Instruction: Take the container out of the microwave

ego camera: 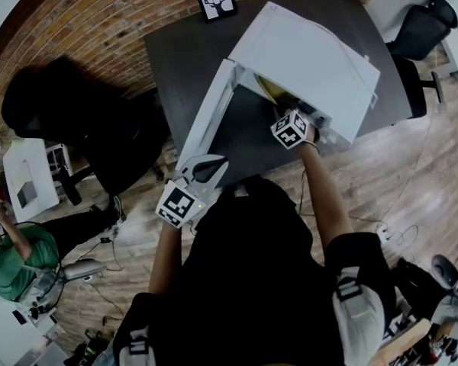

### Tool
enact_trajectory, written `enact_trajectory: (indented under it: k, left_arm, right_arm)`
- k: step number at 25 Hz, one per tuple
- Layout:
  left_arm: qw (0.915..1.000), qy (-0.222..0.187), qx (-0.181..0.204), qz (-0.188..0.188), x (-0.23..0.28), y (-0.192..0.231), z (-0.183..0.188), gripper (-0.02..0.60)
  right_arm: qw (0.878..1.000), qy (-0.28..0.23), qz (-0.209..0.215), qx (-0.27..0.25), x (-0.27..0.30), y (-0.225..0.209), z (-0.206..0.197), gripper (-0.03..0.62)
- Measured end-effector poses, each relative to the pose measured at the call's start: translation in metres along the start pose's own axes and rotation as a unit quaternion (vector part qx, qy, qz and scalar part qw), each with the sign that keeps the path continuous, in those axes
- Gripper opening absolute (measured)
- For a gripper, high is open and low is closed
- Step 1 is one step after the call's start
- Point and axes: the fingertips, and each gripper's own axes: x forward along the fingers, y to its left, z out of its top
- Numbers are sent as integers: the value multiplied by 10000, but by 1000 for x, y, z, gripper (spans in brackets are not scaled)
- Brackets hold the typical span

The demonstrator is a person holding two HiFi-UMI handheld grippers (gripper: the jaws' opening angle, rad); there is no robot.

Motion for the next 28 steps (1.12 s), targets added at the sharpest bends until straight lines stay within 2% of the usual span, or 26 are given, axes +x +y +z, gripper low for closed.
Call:
enact_trajectory:
  k: [7, 17, 21, 25, 28]
  left_arm:
    - [9999, -2, -95, -95, -6, -5, -4, 2]
    - [9994, -89, 189, -294, -16, -14, -4, 2]
    - [9992, -80, 46, -376, -21, -20, -8, 2]
    - [9986, -102, 244, -467, -28, -25, -8, 2]
    - [9982, -101, 250, -538, -34, -29, -10, 2]
  right_arm:
    - [10000, -3, -98, 21, -9, 6, -1, 31]
    - [9997, -36, -223, 25, -28, 21, -3, 31]
    - [9996, -59, -272, 22, -37, 30, -4, 31]
    - [9994, -75, -337, 49, -46, 40, -5, 31]
    - [9992, -86, -385, 62, -53, 48, -5, 31]
